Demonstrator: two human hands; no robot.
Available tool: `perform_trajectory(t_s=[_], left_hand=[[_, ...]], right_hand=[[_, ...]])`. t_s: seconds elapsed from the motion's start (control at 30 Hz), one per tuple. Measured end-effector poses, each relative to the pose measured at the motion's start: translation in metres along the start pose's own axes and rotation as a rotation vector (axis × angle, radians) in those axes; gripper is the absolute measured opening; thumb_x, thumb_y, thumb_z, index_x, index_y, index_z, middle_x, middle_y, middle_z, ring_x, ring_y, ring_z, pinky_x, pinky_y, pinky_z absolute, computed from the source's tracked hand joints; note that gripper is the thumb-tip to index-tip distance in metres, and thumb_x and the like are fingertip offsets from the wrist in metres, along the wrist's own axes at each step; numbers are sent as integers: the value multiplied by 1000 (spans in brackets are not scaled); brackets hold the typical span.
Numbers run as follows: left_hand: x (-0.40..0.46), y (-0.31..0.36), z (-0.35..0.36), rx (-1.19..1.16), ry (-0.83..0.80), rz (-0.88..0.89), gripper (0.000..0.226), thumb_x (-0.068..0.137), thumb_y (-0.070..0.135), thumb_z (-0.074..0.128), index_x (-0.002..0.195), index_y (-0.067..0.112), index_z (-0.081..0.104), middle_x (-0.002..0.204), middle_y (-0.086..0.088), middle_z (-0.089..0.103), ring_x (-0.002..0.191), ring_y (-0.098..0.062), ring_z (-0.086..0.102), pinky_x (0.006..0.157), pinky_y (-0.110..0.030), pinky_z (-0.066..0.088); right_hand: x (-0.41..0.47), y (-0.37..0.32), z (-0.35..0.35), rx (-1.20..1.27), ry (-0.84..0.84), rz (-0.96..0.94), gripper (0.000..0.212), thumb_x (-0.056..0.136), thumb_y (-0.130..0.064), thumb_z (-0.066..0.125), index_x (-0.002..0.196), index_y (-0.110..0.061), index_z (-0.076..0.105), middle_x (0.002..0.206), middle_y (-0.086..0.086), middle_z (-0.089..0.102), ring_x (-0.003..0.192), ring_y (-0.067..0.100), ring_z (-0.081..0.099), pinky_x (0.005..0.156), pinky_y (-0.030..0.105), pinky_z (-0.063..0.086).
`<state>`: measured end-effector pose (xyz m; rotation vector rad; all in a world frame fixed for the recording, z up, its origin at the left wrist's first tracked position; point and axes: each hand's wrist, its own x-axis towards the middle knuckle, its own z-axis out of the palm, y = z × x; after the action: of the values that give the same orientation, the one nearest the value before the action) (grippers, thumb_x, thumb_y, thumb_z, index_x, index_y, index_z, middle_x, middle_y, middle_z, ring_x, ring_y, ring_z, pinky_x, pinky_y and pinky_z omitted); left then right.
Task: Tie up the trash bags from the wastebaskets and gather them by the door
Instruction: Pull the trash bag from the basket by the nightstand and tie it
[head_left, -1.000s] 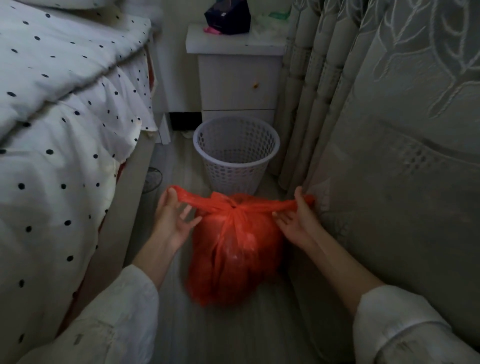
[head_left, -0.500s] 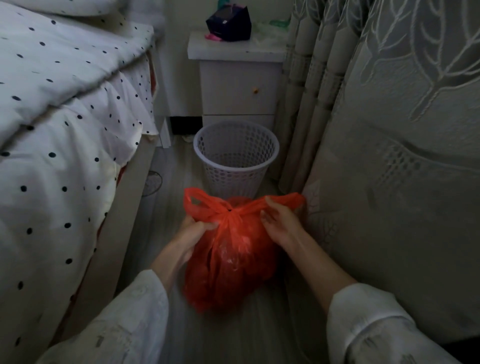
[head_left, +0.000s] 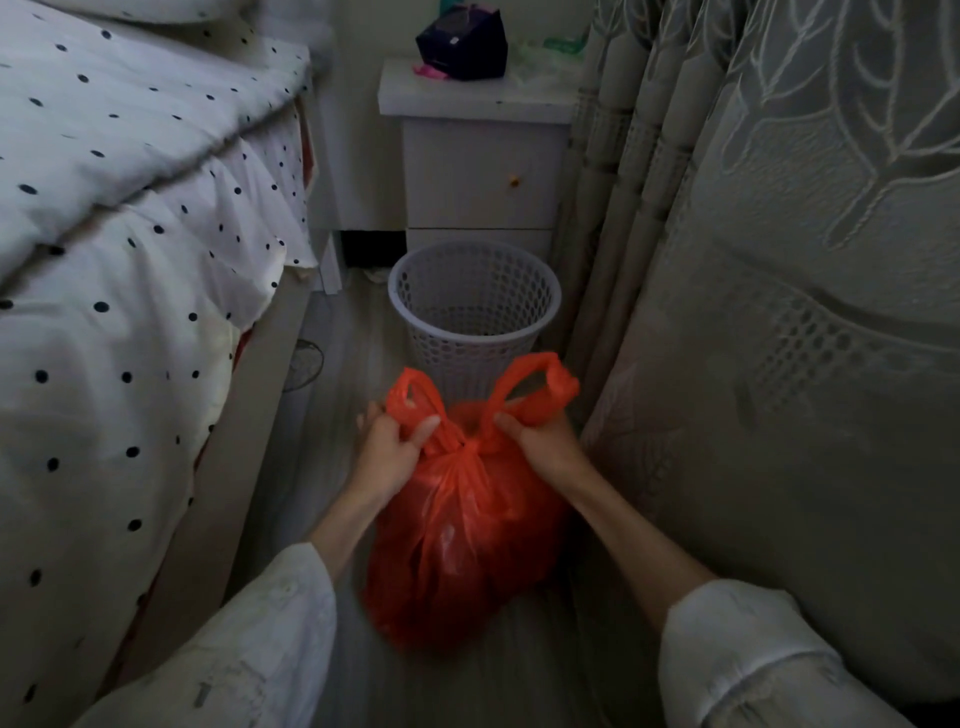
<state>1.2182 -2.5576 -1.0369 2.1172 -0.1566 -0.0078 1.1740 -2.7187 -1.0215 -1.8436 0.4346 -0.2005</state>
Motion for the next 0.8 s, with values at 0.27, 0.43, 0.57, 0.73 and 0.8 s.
perform_trajectory(t_s=[0.27,0.43,0.57,0.73,0.8], left_hand=[[-2,38,6,-977,-11,-341,60,99,21,28,47,10,56,40,1,61,48,-13,59,46,-18,50],[5,21,3,-911,128,-534,38,96,4,26,63,19,34,35,4,35,25,-1,33,33,-11,35],[8,6,-6,-756,171,-598,35,93,-1,25,65,17,37,51,-3,38,25,0,41,34,-12,41],[2,11,-8,-654,194,-623,28,89,-7,30,76,6,50,36,-1,51,26,-3,45,26,-10,30],[-4,9,-5,-470,27,-558,28,88,-5,34,104,2,56,60,-6,55,45,-13,50,29,-10,28]], right_hand=[[-4,-12,7,446,-130,98,52,99,-21,33,55,-8,57,39,-2,58,43,14,49,45,19,40],[-18,-11,2,439,-271,238,36,101,-22,28,66,-14,35,31,-8,36,31,4,43,27,10,19],[-21,-6,-10,403,-346,309,35,100,-21,28,66,-15,35,32,-10,32,30,2,40,28,7,16],[-18,-3,-21,298,-310,397,31,95,-10,25,66,-15,35,34,-9,29,28,2,35,28,6,16],[-16,2,-24,268,-248,451,30,95,-10,24,67,-15,34,32,-9,30,24,1,31,28,5,16]])
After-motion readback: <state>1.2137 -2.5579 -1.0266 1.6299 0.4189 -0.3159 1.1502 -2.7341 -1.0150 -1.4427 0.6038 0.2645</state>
